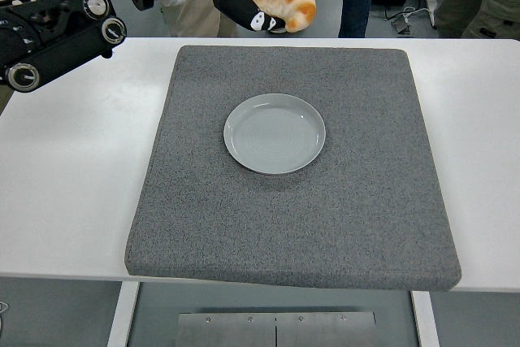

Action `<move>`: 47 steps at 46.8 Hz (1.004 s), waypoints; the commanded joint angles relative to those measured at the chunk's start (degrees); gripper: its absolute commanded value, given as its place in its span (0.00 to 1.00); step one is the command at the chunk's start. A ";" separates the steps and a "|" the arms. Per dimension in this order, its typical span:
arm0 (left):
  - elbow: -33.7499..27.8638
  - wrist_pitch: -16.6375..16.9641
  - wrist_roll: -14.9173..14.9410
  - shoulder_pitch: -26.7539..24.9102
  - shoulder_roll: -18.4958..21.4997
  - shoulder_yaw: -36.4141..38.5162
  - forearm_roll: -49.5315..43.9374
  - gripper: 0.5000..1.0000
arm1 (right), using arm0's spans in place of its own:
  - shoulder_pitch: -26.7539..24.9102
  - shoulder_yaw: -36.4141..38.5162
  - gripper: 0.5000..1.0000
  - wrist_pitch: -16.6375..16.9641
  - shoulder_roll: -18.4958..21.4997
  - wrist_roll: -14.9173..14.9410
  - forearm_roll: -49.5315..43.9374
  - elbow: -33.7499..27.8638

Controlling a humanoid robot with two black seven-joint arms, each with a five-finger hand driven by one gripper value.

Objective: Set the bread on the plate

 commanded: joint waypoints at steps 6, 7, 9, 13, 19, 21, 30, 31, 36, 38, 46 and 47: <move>2.12 0.24 0.07 -0.33 -4.48 1.31 0.39 0.00 | 0.00 0.00 1.00 0.00 0.00 -0.01 0.00 0.00; 2.38 0.24 0.07 -0.33 -4.92 1.48 0.74 0.00 | 0.00 0.00 1.00 0.00 0.00 -0.01 0.00 0.00; 3.08 0.41 0.07 -0.33 -5.80 2.10 1.61 0.00 | 0.00 0.00 1.00 0.00 0.00 -0.01 0.00 0.00; 4.58 1.03 -0.01 0.02 -7.47 3.06 2.85 0.00 | 0.00 0.00 1.00 0.00 0.00 -0.01 0.00 0.00; 5.28 2.08 -0.01 0.90 -8.53 3.24 3.29 0.00 | 0.00 0.00 1.00 0.00 0.00 -0.01 0.00 0.00; 5.37 2.61 -0.01 1.34 -8.97 3.24 3.46 0.00 | 0.00 0.00 1.00 0.00 0.00 -0.01 0.00 0.00; 5.72 4.45 0.07 2.92 -10.20 6.23 6.10 0.00 | 0.00 0.00 1.00 0.00 0.00 -0.01 0.00 0.00; 5.81 4.98 0.07 3.19 -10.37 6.58 6.10 0.00 | 0.00 0.00 1.00 0.00 0.00 -0.01 0.00 0.00; 6.78 6.48 0.07 4.77 -10.90 8.51 6.19 0.00 | 0.00 0.00 1.00 0.00 0.00 -0.01 0.00 0.00; 7.57 7.27 0.07 5.38 -10.99 9.04 6.28 0.00 | 0.00 0.00 1.00 0.00 0.00 -0.01 0.00 0.00; 11.08 10.26 -0.28 7.23 -13.63 12.38 6.63 0.00 | 0.00 0.00 1.00 0.00 0.00 -0.01 0.00 0.00; 11.61 10.61 -0.45 7.49 -13.80 12.82 6.63 0.00 | 0.00 0.00 1.00 0.00 0.00 -0.01 0.00 0.00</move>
